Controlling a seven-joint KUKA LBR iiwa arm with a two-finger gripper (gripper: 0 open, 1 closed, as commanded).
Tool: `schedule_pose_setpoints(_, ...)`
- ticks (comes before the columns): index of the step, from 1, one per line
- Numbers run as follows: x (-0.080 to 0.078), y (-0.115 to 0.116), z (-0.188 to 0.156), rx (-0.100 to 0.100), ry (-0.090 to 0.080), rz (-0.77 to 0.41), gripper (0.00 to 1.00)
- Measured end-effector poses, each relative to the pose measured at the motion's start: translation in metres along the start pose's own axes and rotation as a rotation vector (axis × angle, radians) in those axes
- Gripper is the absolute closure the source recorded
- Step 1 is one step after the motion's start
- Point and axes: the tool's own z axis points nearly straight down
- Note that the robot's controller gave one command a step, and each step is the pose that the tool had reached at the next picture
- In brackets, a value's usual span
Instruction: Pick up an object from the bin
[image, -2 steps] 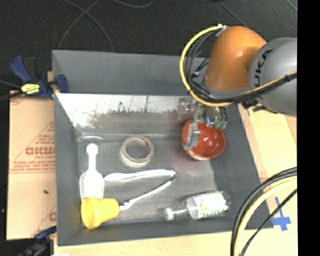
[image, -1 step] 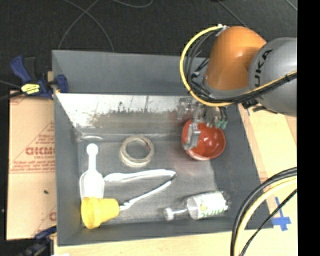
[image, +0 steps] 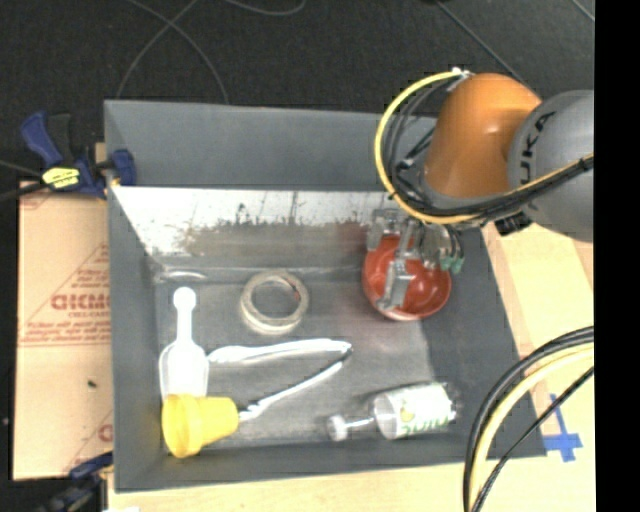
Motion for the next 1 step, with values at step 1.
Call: schedule_pose_setpoints(1, -0.0005, -0.0018, 0.006, 0.0, 0.0, -0.042, 0.0)
